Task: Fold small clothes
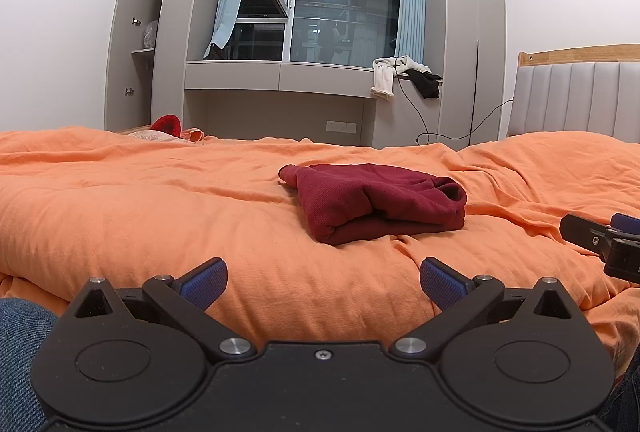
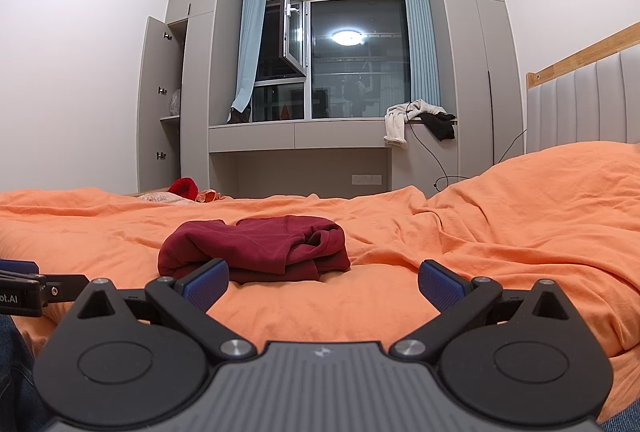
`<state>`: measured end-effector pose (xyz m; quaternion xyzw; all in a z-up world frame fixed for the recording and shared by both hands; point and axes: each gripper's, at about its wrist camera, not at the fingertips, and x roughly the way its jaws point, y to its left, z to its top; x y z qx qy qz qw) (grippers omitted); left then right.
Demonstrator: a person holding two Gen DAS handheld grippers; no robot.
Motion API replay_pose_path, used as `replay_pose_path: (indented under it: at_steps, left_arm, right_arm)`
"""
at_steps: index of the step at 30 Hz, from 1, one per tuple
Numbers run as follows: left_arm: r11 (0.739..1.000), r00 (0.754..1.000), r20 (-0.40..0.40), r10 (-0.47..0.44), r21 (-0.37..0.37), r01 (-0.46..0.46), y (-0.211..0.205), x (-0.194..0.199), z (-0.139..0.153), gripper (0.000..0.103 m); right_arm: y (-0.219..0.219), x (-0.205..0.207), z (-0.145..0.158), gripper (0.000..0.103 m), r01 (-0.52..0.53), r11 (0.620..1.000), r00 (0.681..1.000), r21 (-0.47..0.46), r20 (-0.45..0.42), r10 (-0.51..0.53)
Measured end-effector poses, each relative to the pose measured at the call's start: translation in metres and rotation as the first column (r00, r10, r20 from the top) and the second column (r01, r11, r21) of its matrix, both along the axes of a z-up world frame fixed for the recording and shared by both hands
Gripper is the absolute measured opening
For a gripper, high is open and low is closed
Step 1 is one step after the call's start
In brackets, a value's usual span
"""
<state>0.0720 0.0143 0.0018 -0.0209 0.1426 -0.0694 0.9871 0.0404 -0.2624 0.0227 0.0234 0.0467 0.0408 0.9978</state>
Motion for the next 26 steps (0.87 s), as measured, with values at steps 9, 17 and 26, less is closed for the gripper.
replay_pose_path:
  at_steps: [9, 17, 26]
  left_arm:
    - [1.000, 1.000, -0.007, 0.030, 0.000, -0.030, 0.0010, 0.0025, -0.0025, 0.102]
    - [0.999, 0.998, -0.032, 0.050, -0.006, -0.050, 0.0026, 0.0049, -0.0037, 0.102]
    - [0.998, 0.997, -0.045, 0.058, -0.012, -0.058, 0.0025, 0.0072, -0.0036, 0.102]
  right_arm:
    - [0.0005, -0.0002, 0.0003, 0.103, 0.001, 1.000, 1.000, 0.000, 0.000, -0.001]
    - [-0.0002, 0.0000, -0.0004, 0.103, 0.000, 1.000, 1.000, 0.000, 0.000, 0.000]
    - [0.0000, -0.0003, -0.0001, 0.103, 0.000, 1.000, 1.000, -0.001, -0.001, 0.000]
